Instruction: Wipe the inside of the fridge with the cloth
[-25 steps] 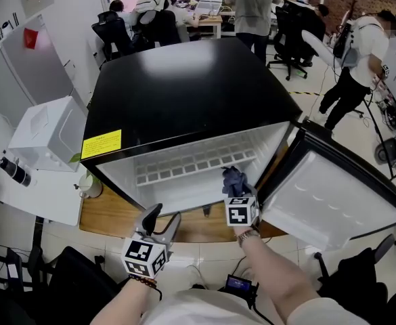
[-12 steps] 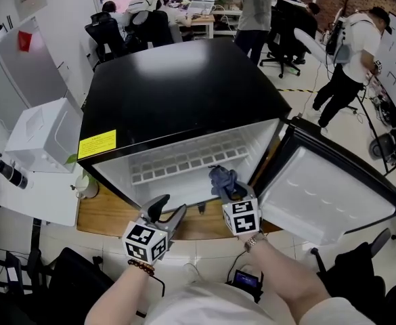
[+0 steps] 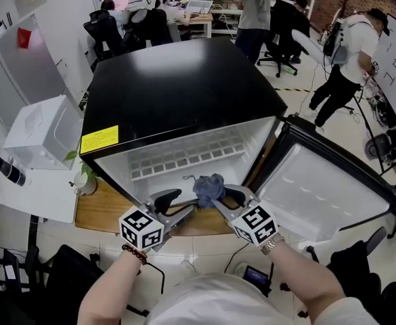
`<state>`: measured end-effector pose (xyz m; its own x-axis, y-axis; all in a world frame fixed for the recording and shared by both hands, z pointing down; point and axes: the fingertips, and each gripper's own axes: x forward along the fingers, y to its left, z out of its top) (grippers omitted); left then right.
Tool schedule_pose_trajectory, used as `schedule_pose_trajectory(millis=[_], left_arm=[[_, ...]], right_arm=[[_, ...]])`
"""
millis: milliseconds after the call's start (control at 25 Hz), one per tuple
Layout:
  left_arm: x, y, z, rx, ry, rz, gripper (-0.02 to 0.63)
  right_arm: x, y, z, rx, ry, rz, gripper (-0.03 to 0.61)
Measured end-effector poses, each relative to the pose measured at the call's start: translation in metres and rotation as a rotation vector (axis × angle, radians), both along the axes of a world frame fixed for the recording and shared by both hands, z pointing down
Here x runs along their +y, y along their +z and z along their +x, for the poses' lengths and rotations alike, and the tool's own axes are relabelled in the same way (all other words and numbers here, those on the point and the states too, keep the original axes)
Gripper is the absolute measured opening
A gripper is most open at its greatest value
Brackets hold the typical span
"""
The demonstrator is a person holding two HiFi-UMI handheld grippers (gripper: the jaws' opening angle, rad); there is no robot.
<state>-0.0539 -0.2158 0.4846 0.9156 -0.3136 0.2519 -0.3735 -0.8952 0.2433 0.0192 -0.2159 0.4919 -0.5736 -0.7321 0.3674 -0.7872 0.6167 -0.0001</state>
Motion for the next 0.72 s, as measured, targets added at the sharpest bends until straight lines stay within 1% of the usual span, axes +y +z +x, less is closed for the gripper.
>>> schedule_pose_trajectory(millis=[240,400,640,720], left_arm=[[0.022,-0.008,0.004,0.068,0.143,-0.069,0.284],[0.034,-0.019,0.009,0.112,0.206,-0.103,0.305],[0.055,-0.03,0.015,0.174,0.319,-0.174,0.313],[0.062,-0.034,0.019,0.19,0.352,-0.196,0.297]], right_arm=[[0.031,-0.022,-0.02,-0.054,-0.185,-0.009,0.138],[0.048,-0.033,-0.03,-0.076,-0.301,-0.021,0.138],[0.067,-0.043,-0.043,-0.08,-0.429,-0.045,0.138],[0.071,-0.044,-0.045,-0.076,-0.463,-0.055,0.137]])
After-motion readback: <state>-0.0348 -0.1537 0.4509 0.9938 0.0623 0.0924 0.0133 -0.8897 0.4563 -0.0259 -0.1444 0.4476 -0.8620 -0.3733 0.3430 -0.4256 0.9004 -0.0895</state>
